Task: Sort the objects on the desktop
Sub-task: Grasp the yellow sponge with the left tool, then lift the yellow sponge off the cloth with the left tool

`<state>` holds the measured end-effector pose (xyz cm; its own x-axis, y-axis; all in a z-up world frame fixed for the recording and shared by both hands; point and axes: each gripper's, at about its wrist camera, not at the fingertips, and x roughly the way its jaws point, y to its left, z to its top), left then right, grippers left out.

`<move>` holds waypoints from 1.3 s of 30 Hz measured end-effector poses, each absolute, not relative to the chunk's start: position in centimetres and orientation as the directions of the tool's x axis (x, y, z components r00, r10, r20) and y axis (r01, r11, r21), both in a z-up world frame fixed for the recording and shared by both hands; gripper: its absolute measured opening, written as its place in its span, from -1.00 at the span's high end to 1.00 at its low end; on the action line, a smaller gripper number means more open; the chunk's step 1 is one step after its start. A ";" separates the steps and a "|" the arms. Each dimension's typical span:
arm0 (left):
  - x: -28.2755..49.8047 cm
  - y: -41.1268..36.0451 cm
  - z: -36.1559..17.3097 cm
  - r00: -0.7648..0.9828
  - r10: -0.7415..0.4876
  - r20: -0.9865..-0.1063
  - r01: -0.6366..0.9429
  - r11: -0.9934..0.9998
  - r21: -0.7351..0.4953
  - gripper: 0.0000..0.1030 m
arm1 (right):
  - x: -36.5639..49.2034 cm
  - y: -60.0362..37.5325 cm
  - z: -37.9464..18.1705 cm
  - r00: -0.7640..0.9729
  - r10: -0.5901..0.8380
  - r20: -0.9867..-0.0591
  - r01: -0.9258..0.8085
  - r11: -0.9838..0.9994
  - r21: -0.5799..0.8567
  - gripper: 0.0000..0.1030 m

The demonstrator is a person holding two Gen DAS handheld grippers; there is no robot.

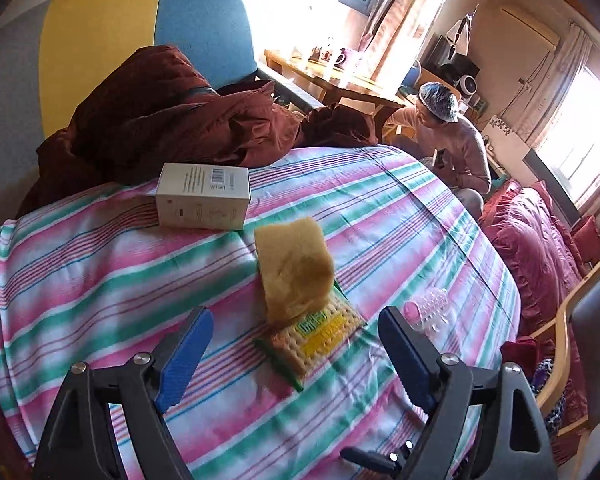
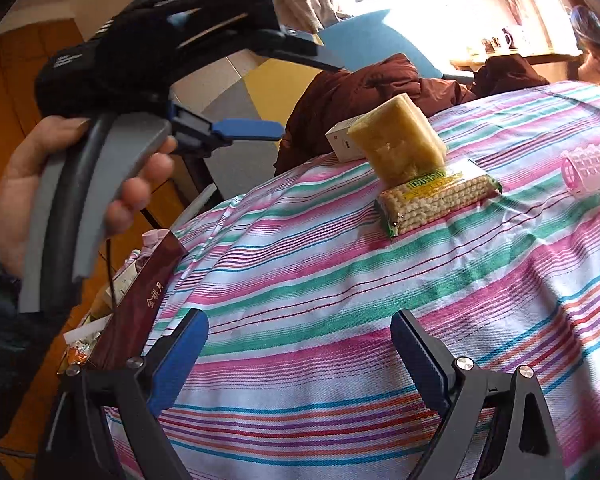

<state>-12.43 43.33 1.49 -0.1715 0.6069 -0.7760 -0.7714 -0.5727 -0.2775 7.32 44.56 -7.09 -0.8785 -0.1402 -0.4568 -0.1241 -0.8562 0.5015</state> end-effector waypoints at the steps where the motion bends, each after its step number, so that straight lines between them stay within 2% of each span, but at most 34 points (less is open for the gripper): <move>1: -12.9 44.1 1.2 -0.177 0.595 -0.784 -0.767 -0.583 -0.268 -0.70 | 7.4 44.5 -7.1 -0.882 -0.152 -0.446 -0.110 -0.854 0.508 -0.83; 7: -14.5 47.4 -0.4 -0.168 0.573 -0.802 -0.749 -0.603 -0.274 -0.77 | 7.8 45.1 -7.2 -0.900 -0.209 -0.384 -0.046 -0.828 0.559 -0.86; 9: -14.6 48.5 -1.1 -0.171 0.556 -0.813 -0.753 -0.607 -0.256 -0.91 | 7.8 45.1 -7.2 -0.901 -0.217 -0.374 -0.037 -0.824 0.566 -0.87; 11: -14.8 49.2 -1.9 -0.156 0.540 -0.827 -0.750 -0.609 -0.256 -0.93 | 7.9 45.1 -7.2 -0.903 -0.222 -0.369 -0.031 -0.821 0.570 -0.88; 13: -14.8 49.5 -2.5 -0.145 0.530 -0.835 -0.747 -0.612 -0.259 -0.84 | 7.9 45.1 -7.2 -0.903 -0.227 -0.365 -0.026 -0.819 0.573 -0.88; 15: -14.7 49.5 -3.0 -0.145 0.520 -0.842 -0.749 -0.614 -0.250 -0.39 | 7.9 45.1 -7.1 -0.902 -0.227 -0.367 -0.026 -0.820 0.572 -0.88; 19: -14.4 48.0 -3.1 -0.155 0.540 -0.827 -0.750 -0.609 -0.257 -0.15 | 7.9 45.1 -7.1 -0.899 -0.225 -0.375 -0.031 -0.822 0.569 -0.88; 24: -13.7 43.0 -1.4 -0.208 0.607 -0.767 -0.723 -0.624 -0.297 -0.12 | 7.7 44.9 -7.0 -0.893 -0.220 -0.392 -0.041 -0.828 0.559 -0.88; 28: -11.8 38.1 -0.7 -0.277 0.626 -0.729 -0.711 -0.644 -0.283 -0.12 | 7.6 44.7 -7.1 -0.886 -0.213 -0.413 -0.054 -0.836 0.546 -0.89; 39: -5.8 26.9 -2.8 -0.386 0.627 -0.676 -0.698 -0.678 -0.230 -0.12 | 6.7 44.4 -7.2 -0.858 -0.191 -0.477 -0.090 -0.858 0.506 -0.89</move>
